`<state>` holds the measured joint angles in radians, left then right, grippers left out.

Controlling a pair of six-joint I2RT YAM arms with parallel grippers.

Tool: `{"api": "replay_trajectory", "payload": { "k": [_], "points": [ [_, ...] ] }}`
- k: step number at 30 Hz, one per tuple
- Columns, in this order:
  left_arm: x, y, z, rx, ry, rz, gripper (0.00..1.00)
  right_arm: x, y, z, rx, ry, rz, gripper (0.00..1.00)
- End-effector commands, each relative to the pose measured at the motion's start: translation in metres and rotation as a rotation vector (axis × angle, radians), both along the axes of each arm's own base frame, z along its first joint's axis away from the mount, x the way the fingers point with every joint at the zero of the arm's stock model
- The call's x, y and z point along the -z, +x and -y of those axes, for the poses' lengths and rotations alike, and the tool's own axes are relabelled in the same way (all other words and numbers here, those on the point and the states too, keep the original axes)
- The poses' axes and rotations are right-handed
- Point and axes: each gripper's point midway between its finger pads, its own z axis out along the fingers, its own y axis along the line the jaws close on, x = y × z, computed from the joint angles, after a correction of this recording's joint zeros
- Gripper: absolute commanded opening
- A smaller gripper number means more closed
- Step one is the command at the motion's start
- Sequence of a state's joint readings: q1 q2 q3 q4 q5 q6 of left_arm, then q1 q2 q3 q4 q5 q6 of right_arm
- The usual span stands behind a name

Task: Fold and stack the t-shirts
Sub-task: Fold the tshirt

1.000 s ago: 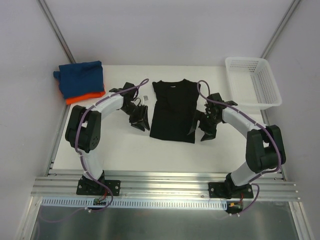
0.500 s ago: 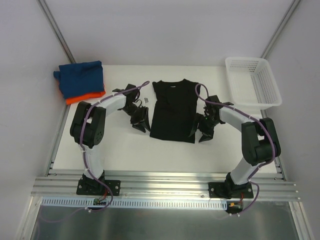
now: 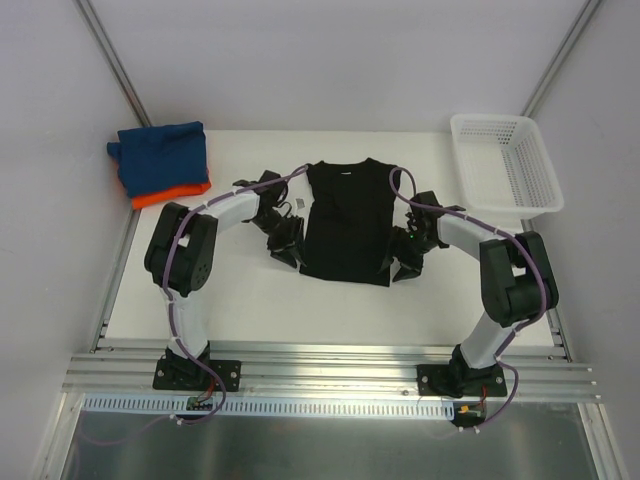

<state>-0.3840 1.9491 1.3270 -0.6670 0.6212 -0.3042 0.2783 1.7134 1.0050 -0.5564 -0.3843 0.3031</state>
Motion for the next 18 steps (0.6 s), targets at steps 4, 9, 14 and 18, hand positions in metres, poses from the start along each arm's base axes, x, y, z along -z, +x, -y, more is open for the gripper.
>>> {"api": "replay_trajectory", "payload": {
  "k": [4, 9, 14, 18],
  "points": [
    [0.004, -0.003, 0.013, 0.015, -0.01, -0.034, 0.37, -0.001, 0.002, -0.006, -0.011, 0.043, 0.009, 0.5],
    [0.012, -0.005, 0.016, 0.023, 0.002, -0.046, 0.37, -0.002, 0.001, -0.01, -0.012, 0.066, 0.01, 0.43],
    [0.013, -0.006, 0.021, 0.035, 0.002, -0.047, 0.37, -0.002, -0.002, -0.01, -0.015, 0.071, 0.008, 0.4],
    [0.013, -0.008, 0.024, 0.048, 0.002, -0.042, 0.36, -0.003, -0.006, -0.009, -0.013, 0.07, 0.006, 0.4]
  ]
}}
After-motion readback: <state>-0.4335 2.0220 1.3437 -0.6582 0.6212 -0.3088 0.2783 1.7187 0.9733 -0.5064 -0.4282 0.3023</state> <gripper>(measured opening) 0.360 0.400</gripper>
